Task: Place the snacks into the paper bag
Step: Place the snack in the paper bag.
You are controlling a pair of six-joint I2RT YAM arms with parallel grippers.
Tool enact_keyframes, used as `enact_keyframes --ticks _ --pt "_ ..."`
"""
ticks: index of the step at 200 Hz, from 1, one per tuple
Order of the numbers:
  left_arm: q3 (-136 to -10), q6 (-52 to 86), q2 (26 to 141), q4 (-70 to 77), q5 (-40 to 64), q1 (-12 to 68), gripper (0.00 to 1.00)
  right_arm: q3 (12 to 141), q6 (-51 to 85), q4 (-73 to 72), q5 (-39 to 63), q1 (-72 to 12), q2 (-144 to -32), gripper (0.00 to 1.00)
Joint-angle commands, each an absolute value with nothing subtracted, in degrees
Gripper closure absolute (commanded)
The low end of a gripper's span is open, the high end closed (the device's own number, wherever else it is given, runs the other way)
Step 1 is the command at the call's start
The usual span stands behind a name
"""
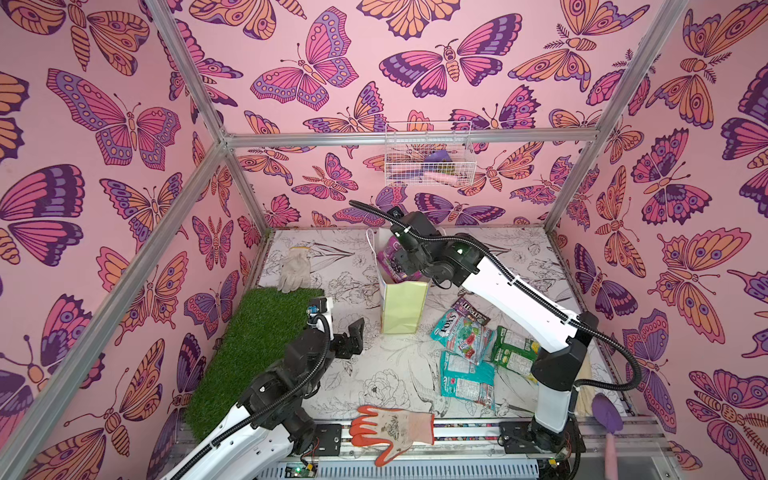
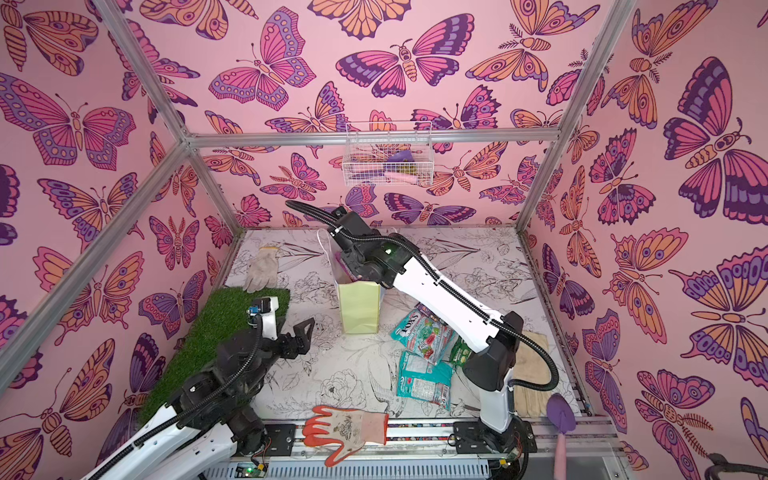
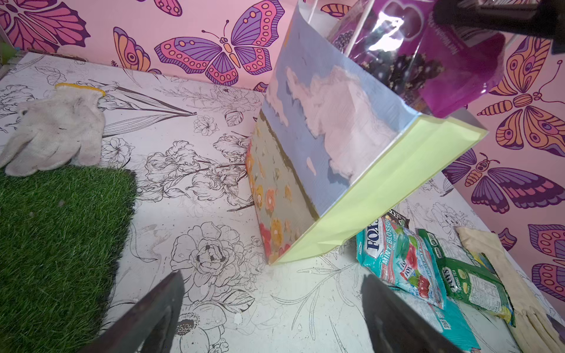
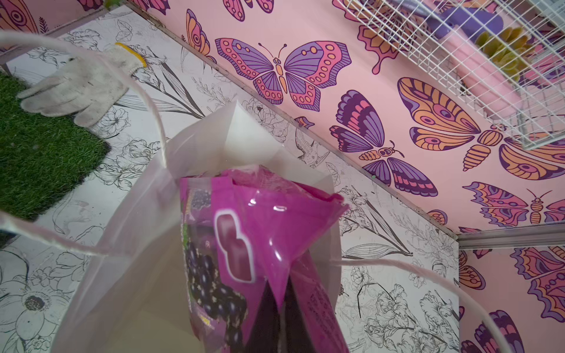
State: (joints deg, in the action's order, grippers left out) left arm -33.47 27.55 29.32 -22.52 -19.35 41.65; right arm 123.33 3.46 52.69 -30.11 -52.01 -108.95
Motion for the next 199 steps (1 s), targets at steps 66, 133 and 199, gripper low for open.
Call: enact_keyframes --ticks 66,133,199 --pt "-32.9 27.5 28.9 -23.5 -20.7 41.9 0.08 126.4 7.5 52.7 -25.5 -50.2 -110.8 1.0" --pt "-33.0 27.4 28.8 -23.4 -20.7 41.9 0.07 126.3 9.4 53.4 -23.0 -49.5 -111.7 1.0" --pt "-32.4 27.7 28.3 -23.5 -20.7 41.9 0.07 125.9 10.5 53.8 -21.6 -48.9 -112.3 1.0"
